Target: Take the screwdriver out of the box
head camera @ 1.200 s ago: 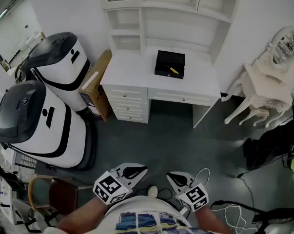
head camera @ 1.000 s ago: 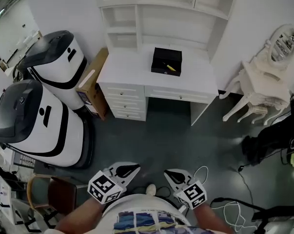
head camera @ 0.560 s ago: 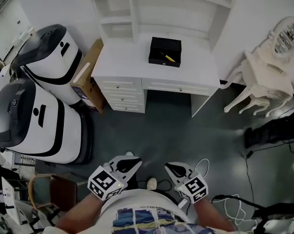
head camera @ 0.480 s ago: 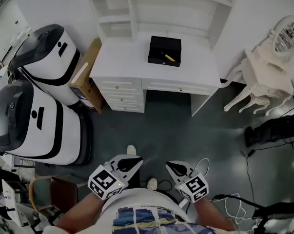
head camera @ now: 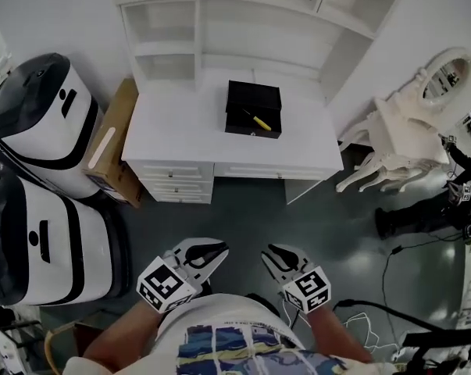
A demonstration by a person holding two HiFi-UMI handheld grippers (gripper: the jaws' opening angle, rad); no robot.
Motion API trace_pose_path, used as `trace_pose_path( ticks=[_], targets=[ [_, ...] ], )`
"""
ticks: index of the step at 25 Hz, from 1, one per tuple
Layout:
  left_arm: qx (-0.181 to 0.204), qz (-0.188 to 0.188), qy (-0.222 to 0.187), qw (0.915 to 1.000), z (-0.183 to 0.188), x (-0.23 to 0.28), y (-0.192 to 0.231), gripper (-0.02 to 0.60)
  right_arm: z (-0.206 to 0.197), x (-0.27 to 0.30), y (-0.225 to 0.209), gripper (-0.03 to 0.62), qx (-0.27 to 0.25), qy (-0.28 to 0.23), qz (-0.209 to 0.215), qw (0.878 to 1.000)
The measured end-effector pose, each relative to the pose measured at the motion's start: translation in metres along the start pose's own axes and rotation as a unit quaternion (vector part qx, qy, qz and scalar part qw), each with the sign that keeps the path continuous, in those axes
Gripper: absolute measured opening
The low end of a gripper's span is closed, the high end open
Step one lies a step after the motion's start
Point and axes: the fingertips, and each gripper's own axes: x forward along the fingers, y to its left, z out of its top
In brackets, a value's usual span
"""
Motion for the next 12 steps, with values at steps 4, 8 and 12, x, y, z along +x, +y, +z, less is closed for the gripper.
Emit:
trace_pose_path(
  ticks=[4,8,12],
  targets=[
    [0.007,-0.003,0.012,0.9999,-0.002,-0.011,0.049,0.028,0.035,0.043,-0.03,0.109,-0.024,0.006,-0.017,1.0],
    [-0.02,0.01,0.013,0.9997,-0.007,-0.019,0.08,0.044,0.061,0.071,-0.068,0.104,-0.043,0.015,-0.033,0.998],
    [-0.039,0.04,0.01,0.9984,-0.006,-0.014,0.11,0.046,0.085,0.108,-0.127,0.1,-0.049,0.02,-0.045,0.998]
  ],
)
